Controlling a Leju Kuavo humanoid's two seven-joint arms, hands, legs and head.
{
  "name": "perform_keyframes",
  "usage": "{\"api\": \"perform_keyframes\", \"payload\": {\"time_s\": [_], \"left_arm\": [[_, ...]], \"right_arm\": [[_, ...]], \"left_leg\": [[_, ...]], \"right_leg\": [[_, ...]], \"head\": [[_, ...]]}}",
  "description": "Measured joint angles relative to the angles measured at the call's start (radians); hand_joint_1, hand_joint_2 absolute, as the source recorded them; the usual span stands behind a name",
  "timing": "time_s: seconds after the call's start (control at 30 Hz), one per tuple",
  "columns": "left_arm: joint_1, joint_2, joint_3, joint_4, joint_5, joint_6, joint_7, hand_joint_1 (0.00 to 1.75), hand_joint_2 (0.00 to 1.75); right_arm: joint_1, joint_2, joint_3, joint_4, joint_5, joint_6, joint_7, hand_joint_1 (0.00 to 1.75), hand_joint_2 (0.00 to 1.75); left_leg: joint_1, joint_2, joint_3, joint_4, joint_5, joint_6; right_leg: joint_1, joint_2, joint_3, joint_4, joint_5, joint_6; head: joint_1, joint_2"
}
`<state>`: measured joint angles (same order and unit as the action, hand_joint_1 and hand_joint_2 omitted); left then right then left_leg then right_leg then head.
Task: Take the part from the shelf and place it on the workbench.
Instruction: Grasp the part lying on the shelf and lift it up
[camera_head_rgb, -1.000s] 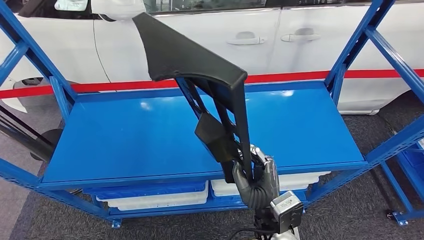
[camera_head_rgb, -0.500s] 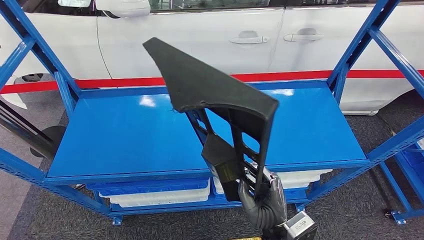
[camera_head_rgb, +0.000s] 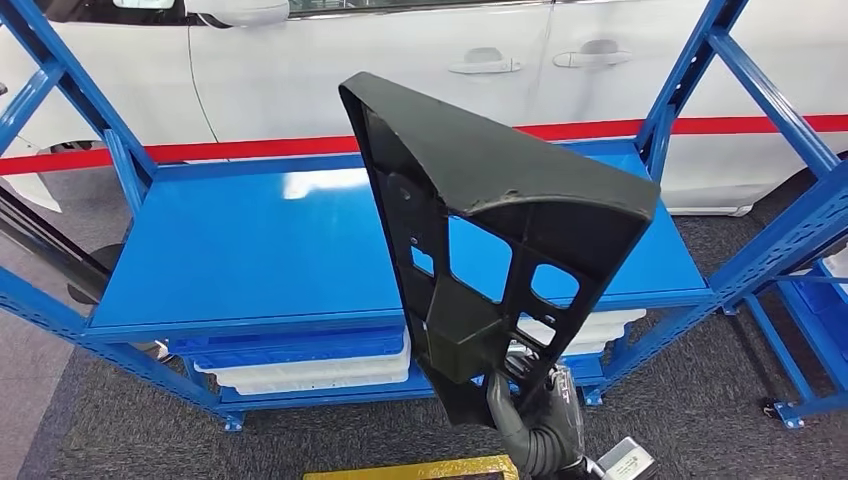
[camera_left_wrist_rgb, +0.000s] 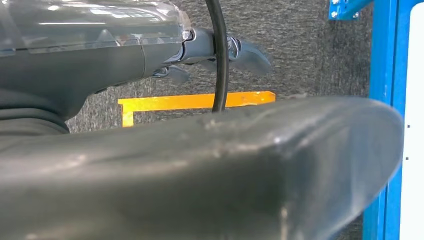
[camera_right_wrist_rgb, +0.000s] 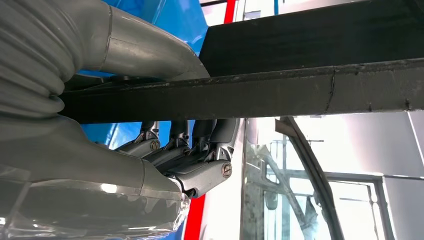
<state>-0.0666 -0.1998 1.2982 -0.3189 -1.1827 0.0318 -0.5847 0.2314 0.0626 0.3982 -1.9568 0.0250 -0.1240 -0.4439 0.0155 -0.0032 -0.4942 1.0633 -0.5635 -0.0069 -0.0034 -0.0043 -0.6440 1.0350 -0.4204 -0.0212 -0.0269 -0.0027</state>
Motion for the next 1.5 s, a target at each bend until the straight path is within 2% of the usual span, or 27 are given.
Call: {"api": "perform_keyframes", "payload": {"time_s": [0.07,0.17,0.23,0.3,0.33,0.37,0.4,0.47,0.53,0.6,0.67,0.7,0.73,0.8,0.83,0.87,0.93,1.0,1.07,1.1,1.17,1.2,1.27,1.33,1.4,1.47,1.5], "left_arm": [[-0.003,-0.002,0.000,-0.003,0.000,-0.001,0.001,0.00,0.00],[-0.001,-0.003,0.002,-0.004,0.000,-0.002,0.003,0.00,0.00],[-0.001,-0.004,0.003,-0.005,0.000,-0.005,0.004,0.00,0.00],[-0.002,-0.004,0.003,-0.007,0.000,-0.008,0.005,0.00,0.00],[-0.002,-0.004,0.003,-0.009,0.000,-0.009,0.005,0.00,0.00],[-0.001,-0.004,0.003,-0.010,0.000,-0.010,0.005,0.00,0.00],[-0.001,-0.004,0.004,-0.010,0.000,-0.010,0.006,0.00,0.00],[-0.001,-0.004,0.004,-0.011,0.000,-0.012,0.006,0.00,0.00],[-0.001,-0.004,0.004,-0.011,0.000,-0.013,0.007,0.00,0.00],[-0.001,-0.005,0.004,-0.012,0.000,-0.012,0.007,0.00,0.00],[0.001,-0.004,0.004,-0.014,0.000,-0.012,0.007,0.00,0.00],[0.002,-0.004,0.005,-0.015,0.000,-0.012,0.007,0.00,0.00],[0.003,-0.004,0.005,-0.016,0.000,-0.012,0.007,0.00,0.00],[0.004,-0.004,0.006,-0.018,0.000,-0.013,0.007,0.00,0.00],[0.004,-0.004,0.006,-0.018,0.000,-0.014,0.008,0.00,0.00],[0.004,-0.003,0.006,-0.019,0.000,-0.015,0.009,0.00,0.00],[0.004,-0.002,0.007,-0.024,0.000,-0.017,0.014,0.00,0.00],[0.003,0.000,0.008,-0.031,0.000,-0.019,0.017,0.00,0.00],[0.001,0.003,0.010,-0.036,0.000,-0.019,0.018,0.00,0.00],[0.000,0.005,0.012,-0.038,0.000,-0.020,0.018,0.00,0.00],[0.001,0.006,0.016,-0.041,0.000,-0.021,0.018,0.00,0.00],[0.001,0.007,0.018,-0.042,0.001,-0.021,0.018,0.00,0.00],[0.001,0.008,0.020,-0.044,0.001,-0.022,0.017,0.00,0.00],[0.000,0.010,0.020,-0.046,0.001,-0.022,0.016,0.00,0.00],[0.000,0.012,0.021,-0.049,0.002,-0.021,0.014,0.00,0.00],[0.000,0.013,0.021,-0.050,0.002,-0.019,0.012,0.00,0.00],[0.000,0.014,0.021,-0.050,0.002,-0.018,0.012,0.00,0.00]], "right_arm": [[0.003,0.001,-0.003,-0.003,-0.002,-0.001,-0.007,1.75,1.75],[0.017,0.000,-0.005,-0.004,-0.009,-0.011,-0.033,1.75,1.75],[0.027,-0.003,-0.005,-0.003,-0.013,-0.019,-0.046,1.75,1.75],[0.033,-0.009,-0.005,-0.002,-0.016,-0.025,-0.051,1.75,1.75],[0.035,-0.012,-0.005,-0.002,-0.017,-0.026,-0.052,1.75,1.75],[0.037,-0.014,-0.005,-0.002,-0.017,-0.027,-0.053,1.75,1.75],[0.038,-0.017,-0.005,-0.001,-0.018,-0.028,-0.053,1.75,1.75],[0.038,-0.020,-0.005,-0.002,-0.018,-0.034,-0.053,1.75,1.75],[0.038,-0.021,-0.005,-0.002,-0.018,-0.039,-0.054,1.75,1.75],[0.039,-0.022,-0.005,-0.002,-0.018,-0.041,-0.055,1.75,1.75],[0.040,-0.023,-0.005,-0.002,-0.019,-0.041,-0.056,1.75,1.75],[0.040,-0.023,-0.005,-0.002,-0.019,-0.041,-0.056,1.75,1.75],[0.040,-0.024,-0.006,-0.002,-0.019,-0.041,-0.056,1.75,1.75],[0.041,-0.024,-0.006,-0.002,-0.020,-0.041,-0.056,1.75,1.75],[0.042,-0.025,-0.006,-0.002,-0.018,-0.041,-0.056,1.75,1.75],[0.043,-0.025,-0.006,-0.002,-0.015,-0.042,-0.057,1.75,1.75],[0.048,-0.026,-0.006,-0.005,-0.003,-0.042,-0.058,1.75,1.75],[0.055,-0.026,-0.008,-0.013,0.008,-0.043,-0.061,1.75,1.75],[0.062,-0.026,-0.012,-0.026,0.010,-0.044,-0.067,1.75,1.75],[0.066,-0.026,-0.015,-0.033,0.009,-0.043,-0.071,1.75,1.75],[0.074,-0.026,-0.022,-0.044,0.007,-0.042,-0.078,1.75,1.75],[0.078,-0.027,-0.027,-0.048,0.005,-0.042,-0.079,1.75,1.75],[0.085,-0.027,-0.036,-0.054,0.002,-0.039,-0.081,1.75,1.75],[0.091,-0.027,-0.044,-0.057,0.001,-0.031,-0.083,1.75,1.75],[0.099,-0.027,-0.056,-0.059,0.000,-0.019,-0.085,1.75,1.75],[0.107,-0.027,-0.068,-0.062,-0.001,-0.008,-0.088,1.75,1.75],[0.109,-0.027,-0.073,-0.063,-0.001,-0.005,-0.089,1.75,1.75]], "left_leg": [[-0.008,-0.001,0.030,-0.059,0.014,0.009],[-0.009,0.001,0.017,-0.064,0.043,0.024],[-0.003,0.007,-0.003,-0.070,0.068,0.038],[-0.004,0.011,-0.030,-0.069,0.089,0.046],[-0.005,0.013,-0.045,-0.068,0.100,0.046],[-0.005,0.013,-0.060,-0.067,0.110,0.045],[-0.005,0.013,-0.075,-0.064,0.120,0.043],[-0.005,0.013,-0.102,-0.057,0.137,0.036],[-0.007,0.012,-0.121,-0.045,0.149,0.026],[-0.007,0.011,-0.129,-0.042,0.162,0.013],[-0.004,0.010,-0.132,-0.041,0.169,-0.001],[-0.003,0.010,-0.139,-0.028,0.150,-0.006],[-0.001,0.009,-0.150,0.002,0.114,-0.010],[0.001,0.009,-0.180,0.115,0.011,-0.016],[0.001,0.009,-0.191,0.177,-0.023,-0.018],[0.001,0.009,-0.192,0.221,-0.034,-0.020],[0.001,0.009,-0.148,0.214,0.006,-0.018],[-0.001,0.009,-0.048,0.089,0.042,-0.007],[-0.007,0.008,0.033,-0.036,0.028,0.003],[-0.010,0.008,0.048,-0.066,0.019,0.008],[-0.010,0.010,0.041,-0.080,0.032,0.018],[-0.008,0.012,0.034,-0.083,0.044,0.025],[-0.003,0.017,0.015,-0.087,0.066,0.038],[-0.005,0.020,-0.006,-0.086,0.081,0.046],[-0.006,0.026,-0.031,-0.083,0.099,0.046],[-0.005,0.036,-0.062,-0.073,0.116,0.042],[-0.005,0.042,-0.077,-0.065,0.122,0.039]], "right_leg": [[0.000,-0.001,-0.005,0.000,0.014,0.013],[-0.004,0.000,-0.008,-0.003,0.023,0.033],[-0.006,0.004,-0.026,0.041,-0.038,0.044],[-0.010,0.004,-0.055,0.152,-0.140,0.053],[-0.012,0.004,-0.064,0.209,-0.171,0.057],[-0.013,0.004,-0.063,0.247,-0.178,0.060],[-0.014,0.004,-0.043,0.250,-0.161,0.062],[-0.018,0.004,0.045,0.160,-0.112,0.061],[-0.015,0.005,0.143,0.024,-0.110,0.053],[-0.008,0.005,0.177,-0.037,-0.125,0.039],[-0.008,0.002,0.166,-0.042,-0.112,0.021],[-0.009,0.000,0.158,-0.044,-0.101,0.009],[-0.011,-0.002,0.148,-0.047,-0.090,0.000],[-0.009,-0.005,0.121,-0.045,-0.068,-0.010],[-0.007,-0.005,0.106,-0.042,-0.057,-0.011],[-0.006,-0.006,0.089,-0.039,-0.047,-0.010],[-0.004,-0.006,0.056,-0.030,-0.028,-0.008],[-0.002,-0.006,0.029,-0.019,-0.013,-0.002],[0.000,-0.008,0.015,-0.011,0.001,0.008],[-0.001,-0.009,0.013,-0.012,0.009,0.015],[-0.002,-0.010,0.011,-0.015,0.021,0.028],[-0.004,-0.007,0.005,-0.009,0.008,0.033],[-0.006,-0.002,-0.013,0.034,-0.055,0.042],[-0.009,0.000,-0.037,0.125,-0.139,0.048],[-0.012,0.000,-0.054,0.227,-0.180,0.056],[-0.015,-0.001,-0.026,0.245,-0.144,0.062],[-0.018,-0.007,0.014,0.205,-0.114,0.064]], "head": [[0.000,0.000],[0.000,0.000],[0.000,0.000],[0.000,0.000],[0.000,0.000],[0.000,0.000],[0.000,0.000],[0.000,0.000],[0.000,0.000],[0.000,0.000],[0.000,0.000],[0.000,0.000],[0.000,0.000],[0.000,0.000],[0.000,0.000],[0.000,0.000],[0.000,0.000],[0.000,0.000],[0.000,0.000],[0.000,0.000],[0.000,0.000],[0.000,0.000],[0.000,0.000],[0.000,0.000],[0.000,0.000],[0.000,0.000],[0.000,0.000]]}}
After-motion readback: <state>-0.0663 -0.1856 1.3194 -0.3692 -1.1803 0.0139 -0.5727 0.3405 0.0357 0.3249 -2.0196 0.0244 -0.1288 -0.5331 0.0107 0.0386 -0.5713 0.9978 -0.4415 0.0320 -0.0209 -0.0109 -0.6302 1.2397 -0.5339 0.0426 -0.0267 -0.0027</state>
